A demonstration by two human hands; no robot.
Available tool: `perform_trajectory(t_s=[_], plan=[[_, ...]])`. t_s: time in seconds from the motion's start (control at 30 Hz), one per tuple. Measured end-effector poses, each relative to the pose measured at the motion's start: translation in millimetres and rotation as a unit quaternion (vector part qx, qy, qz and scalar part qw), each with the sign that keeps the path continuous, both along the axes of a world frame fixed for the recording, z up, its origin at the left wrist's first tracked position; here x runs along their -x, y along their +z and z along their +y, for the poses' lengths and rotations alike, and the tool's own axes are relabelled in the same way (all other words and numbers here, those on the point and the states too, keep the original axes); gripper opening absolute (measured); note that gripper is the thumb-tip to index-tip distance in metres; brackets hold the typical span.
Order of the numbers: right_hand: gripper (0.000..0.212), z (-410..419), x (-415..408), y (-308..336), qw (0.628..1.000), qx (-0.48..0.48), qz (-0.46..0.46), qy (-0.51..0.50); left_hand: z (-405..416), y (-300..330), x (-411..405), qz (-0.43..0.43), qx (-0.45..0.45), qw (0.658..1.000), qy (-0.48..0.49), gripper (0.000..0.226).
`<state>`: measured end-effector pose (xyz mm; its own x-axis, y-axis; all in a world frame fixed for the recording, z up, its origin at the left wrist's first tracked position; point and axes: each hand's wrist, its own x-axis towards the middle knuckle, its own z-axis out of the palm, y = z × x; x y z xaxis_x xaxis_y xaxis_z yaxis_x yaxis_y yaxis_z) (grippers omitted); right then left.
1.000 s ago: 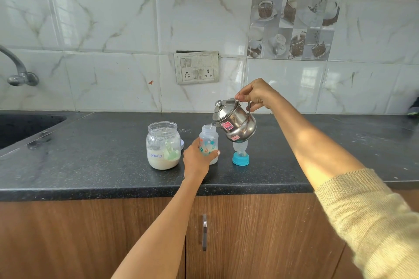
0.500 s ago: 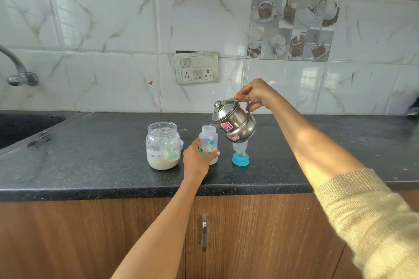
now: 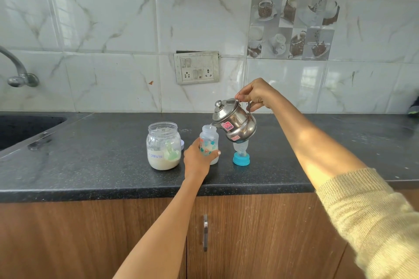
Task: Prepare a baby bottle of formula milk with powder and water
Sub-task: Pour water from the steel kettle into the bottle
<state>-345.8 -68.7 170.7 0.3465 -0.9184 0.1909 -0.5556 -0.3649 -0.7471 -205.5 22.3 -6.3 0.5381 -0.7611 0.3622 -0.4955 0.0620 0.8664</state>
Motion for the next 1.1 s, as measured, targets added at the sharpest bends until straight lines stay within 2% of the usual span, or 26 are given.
perform_trajectory(t_s=[0.9, 1.1], plan=[[0.03, 4.6, 0.5, 0.4, 1.0, -0.001, 0.003, 0.004, 0.6, -0.4, -0.5, 0.003, -0.006, 1.0, 0.003, 0.061], [0.028, 4.3, 1.5, 1.4, 1.0, 0.003, 0.009, 0.009, 2.4, 0.0, -0.3, 0.002, 0.006, 1.0, -0.002, 0.057]])
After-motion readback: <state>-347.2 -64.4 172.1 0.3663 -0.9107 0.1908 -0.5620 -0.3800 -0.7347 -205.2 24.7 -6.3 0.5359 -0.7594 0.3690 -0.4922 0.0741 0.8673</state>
